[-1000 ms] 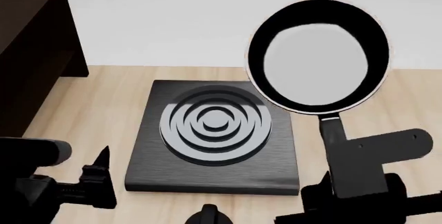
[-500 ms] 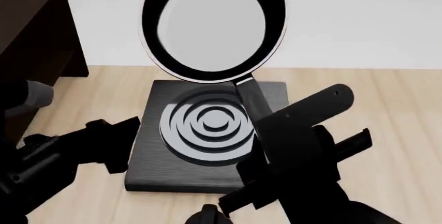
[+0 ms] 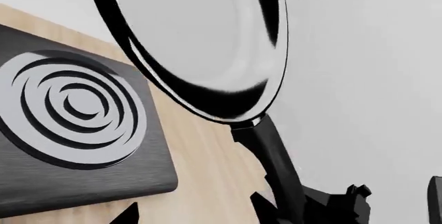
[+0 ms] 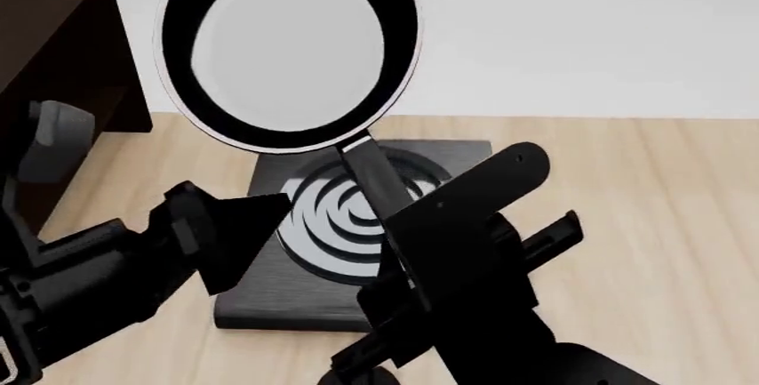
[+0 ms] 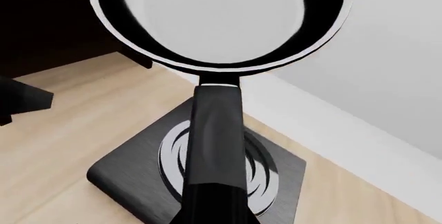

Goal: Put the frying pan on the cabinet shelf.

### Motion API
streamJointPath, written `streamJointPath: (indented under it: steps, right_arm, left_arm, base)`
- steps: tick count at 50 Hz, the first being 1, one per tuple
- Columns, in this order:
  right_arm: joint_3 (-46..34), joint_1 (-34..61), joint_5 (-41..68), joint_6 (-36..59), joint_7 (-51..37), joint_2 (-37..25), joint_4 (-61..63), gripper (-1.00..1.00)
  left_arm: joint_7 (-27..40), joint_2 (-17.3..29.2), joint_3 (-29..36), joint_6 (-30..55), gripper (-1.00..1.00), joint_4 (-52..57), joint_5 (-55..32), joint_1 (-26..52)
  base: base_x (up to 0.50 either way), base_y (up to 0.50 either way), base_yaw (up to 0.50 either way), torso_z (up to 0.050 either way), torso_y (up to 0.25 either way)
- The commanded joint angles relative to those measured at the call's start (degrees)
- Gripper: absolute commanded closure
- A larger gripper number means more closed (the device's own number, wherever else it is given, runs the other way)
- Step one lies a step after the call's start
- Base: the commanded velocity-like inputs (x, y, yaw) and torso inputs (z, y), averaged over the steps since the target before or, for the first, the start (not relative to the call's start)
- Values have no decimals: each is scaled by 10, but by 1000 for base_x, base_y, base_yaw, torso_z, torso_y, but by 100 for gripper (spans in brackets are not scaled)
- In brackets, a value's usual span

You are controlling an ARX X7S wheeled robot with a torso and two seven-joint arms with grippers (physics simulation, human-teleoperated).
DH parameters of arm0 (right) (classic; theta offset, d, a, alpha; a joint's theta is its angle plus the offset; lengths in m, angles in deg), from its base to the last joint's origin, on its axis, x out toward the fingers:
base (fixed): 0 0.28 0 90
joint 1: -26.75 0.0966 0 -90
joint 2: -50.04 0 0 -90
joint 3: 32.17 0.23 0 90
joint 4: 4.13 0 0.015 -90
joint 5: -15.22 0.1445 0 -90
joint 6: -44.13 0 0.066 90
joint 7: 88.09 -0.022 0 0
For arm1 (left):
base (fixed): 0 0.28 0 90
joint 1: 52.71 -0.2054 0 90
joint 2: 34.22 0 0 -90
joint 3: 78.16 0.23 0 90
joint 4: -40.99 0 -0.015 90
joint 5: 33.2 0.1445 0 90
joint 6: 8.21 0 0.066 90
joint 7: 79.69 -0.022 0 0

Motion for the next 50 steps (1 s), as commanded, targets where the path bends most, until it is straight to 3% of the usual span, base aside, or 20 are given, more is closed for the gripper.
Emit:
streamJointPath:
  steps: [1,50]
  right_arm:
    - [-1,16,-53,-8,14,6,7,100]
    - [-15,-1,-46,-17,3,6,40,100]
  left_arm:
    - [87,-14,22,-34,-100,-30,-139,9]
    - [-37,-5,140,-142,-100,-70,-19,-6]
  base:
    - [0,0,-4,0,0]
    - [0,0,-1,0,1]
